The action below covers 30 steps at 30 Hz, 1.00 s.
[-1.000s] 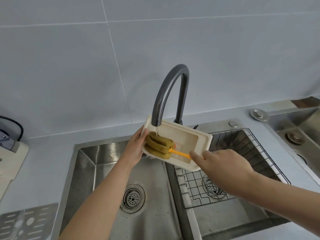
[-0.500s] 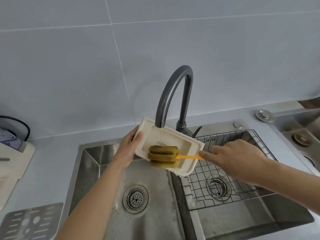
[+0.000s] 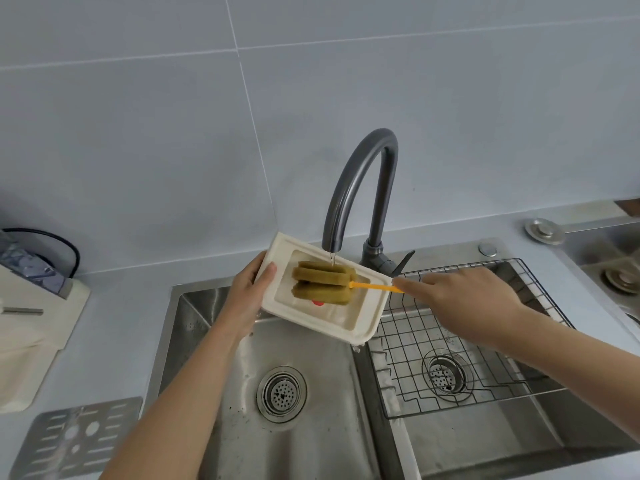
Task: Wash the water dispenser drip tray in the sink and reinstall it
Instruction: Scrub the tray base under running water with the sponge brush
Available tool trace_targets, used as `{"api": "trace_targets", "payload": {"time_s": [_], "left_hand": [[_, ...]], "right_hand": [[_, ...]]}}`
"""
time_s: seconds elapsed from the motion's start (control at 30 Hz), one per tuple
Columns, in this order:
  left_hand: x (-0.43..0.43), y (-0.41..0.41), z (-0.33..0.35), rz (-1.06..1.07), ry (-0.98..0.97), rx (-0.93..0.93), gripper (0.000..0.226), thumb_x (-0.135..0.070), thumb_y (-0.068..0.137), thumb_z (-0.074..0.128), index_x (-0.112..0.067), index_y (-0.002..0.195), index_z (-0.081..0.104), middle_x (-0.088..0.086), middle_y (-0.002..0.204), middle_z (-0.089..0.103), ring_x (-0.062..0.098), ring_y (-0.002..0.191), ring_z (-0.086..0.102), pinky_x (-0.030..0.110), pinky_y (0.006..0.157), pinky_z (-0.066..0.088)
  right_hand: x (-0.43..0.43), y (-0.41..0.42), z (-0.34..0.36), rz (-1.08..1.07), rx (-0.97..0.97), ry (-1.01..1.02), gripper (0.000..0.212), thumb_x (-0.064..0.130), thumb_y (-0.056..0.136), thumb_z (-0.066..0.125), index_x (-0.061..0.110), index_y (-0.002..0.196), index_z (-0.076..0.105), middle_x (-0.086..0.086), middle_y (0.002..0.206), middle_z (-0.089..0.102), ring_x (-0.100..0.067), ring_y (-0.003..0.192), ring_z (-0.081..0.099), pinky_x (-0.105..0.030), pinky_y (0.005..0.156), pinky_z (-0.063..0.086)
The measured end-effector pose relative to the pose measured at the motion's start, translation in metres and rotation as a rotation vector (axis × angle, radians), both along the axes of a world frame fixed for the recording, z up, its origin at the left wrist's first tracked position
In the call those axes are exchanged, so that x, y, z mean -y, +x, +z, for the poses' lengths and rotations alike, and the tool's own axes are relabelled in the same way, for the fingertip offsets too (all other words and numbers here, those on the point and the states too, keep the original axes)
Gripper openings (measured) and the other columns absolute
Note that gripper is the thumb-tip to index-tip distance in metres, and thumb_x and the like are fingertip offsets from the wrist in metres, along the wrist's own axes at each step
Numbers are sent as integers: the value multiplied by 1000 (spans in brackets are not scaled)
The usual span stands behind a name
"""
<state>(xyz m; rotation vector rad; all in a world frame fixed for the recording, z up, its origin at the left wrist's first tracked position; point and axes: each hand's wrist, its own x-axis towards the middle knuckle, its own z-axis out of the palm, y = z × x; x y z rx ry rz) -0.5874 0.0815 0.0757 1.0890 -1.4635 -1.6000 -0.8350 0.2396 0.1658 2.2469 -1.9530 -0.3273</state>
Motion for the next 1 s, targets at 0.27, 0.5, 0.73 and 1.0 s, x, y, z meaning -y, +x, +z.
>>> {"api": "trace_targets", "payload": {"time_s": [0.27, 0.5, 0.73, 1.0], "left_hand": [[-2, 14, 5, 121, -86, -16, 23, -22, 92, 49, -42, 98, 59, -12, 100, 64, 7, 93, 61, 28, 78, 52], [-2, 26, 11, 199, -223, 77, 20, -20, 92, 49, -33, 105, 57, -12, 97, 64, 9, 89, 60, 27, 76, 50], [-5, 22, 11, 242, -278, 112, 17, -22, 93, 49, -28, 107, 54, -14, 94, 62, 2, 86, 58, 20, 73, 48], [-8, 20, 3, 234, -184, 90, 18, -27, 92, 48, -32, 109, 54, -13, 99, 63, -2, 89, 60, 16, 71, 49]], "right_hand": [[-3, 14, -15, -67, -7, -17, 59, 5, 88, 35, 25, 140, 17, 3, 93, 54, -24, 71, 52, -31, 56, 33], [-17, 19, -22, -76, -64, 76, 54, 5, 91, 37, 17, 140, 19, 1, 106, 59, -23, 83, 62, -30, 56, 34], [-23, 30, -21, -13, -82, 173, 46, 0, 90, 35, 12, 134, 30, -4, 106, 61, -27, 89, 64, -33, 60, 37], [-53, 1, -16, -111, -37, 220, 51, 4, 88, 36, 29, 132, 30, 6, 92, 53, -22, 82, 58, -28, 60, 34]]}}
